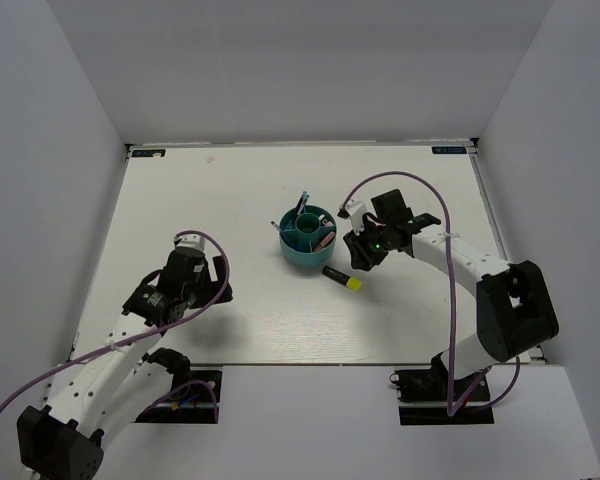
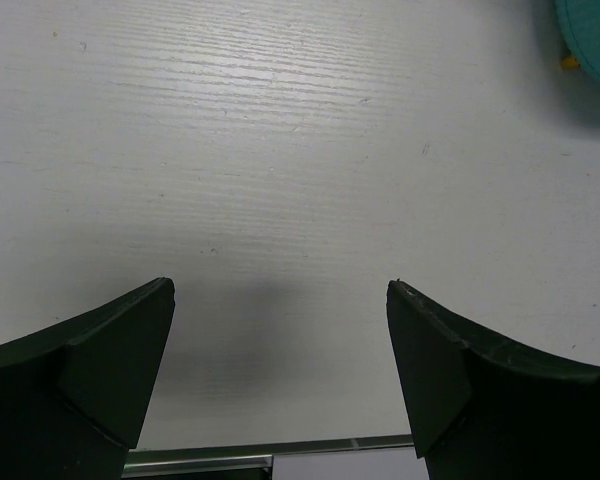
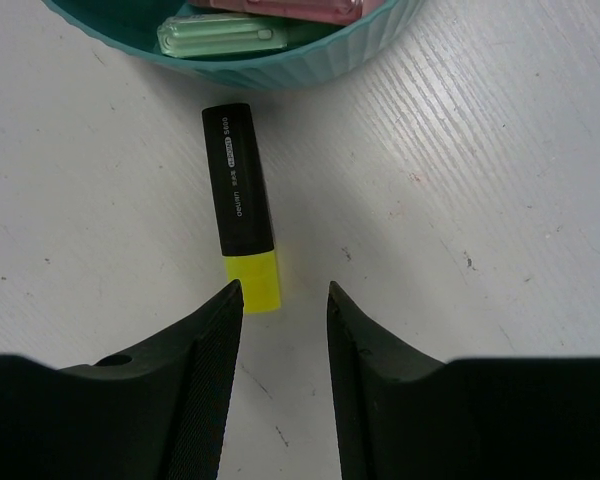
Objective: Sort the stationery into containers
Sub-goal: Move the pen to the center of the board.
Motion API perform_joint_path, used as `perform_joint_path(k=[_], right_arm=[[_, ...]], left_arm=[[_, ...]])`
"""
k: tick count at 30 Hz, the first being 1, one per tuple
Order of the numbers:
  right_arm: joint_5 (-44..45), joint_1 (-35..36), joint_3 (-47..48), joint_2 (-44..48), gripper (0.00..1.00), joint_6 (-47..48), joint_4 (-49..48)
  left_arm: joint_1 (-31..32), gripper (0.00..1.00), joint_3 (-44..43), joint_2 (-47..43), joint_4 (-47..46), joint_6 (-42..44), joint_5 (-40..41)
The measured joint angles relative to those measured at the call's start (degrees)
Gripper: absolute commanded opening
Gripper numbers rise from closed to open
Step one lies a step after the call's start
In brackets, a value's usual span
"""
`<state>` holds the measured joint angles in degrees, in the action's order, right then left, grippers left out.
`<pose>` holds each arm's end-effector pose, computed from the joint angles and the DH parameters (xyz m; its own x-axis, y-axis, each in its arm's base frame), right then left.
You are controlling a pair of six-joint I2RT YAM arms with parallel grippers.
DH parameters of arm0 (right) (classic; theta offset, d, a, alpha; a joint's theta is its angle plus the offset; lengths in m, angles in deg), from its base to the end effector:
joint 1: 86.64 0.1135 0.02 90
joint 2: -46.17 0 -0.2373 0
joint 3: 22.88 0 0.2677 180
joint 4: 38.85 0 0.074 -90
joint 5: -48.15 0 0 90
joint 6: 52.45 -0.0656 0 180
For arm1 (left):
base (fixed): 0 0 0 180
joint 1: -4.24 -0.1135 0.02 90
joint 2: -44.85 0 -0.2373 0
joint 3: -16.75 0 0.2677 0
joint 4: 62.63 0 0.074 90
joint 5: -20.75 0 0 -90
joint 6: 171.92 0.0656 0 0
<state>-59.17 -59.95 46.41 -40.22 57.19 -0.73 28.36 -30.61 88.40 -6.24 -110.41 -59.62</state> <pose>0.2940 0.1697 0.1594 -0.4960 -0.6085 -0.6194 -0.7934 0.6075 0.0386 0.1865 -0.0715 0.1846 -0.7850 -0.1638 -0.5974 -0.0732 0.9822 -0.1731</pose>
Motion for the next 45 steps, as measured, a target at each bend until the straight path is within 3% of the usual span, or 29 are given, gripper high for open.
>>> perform_joint_path(k=[19,33,45], right_arm=[[0.0,0.0,0.0,0.1,0.47,-1.3,0.1],[0.0,-0.1,-1.8,3.1,0.52,-0.5,0.1],[0.1,0.3,-2.9,3.0,0.54,0.3,-2.0]], left_arm=[[0.0,1.00,0.0,-0.8,-0.2,0.7,-2.3],[0.0,1.00,0.2,-2.2,-1.8,8.0,-13.3],[0.0,1.00,0.2,-2.6,-1.9,8.5,-13.3]])
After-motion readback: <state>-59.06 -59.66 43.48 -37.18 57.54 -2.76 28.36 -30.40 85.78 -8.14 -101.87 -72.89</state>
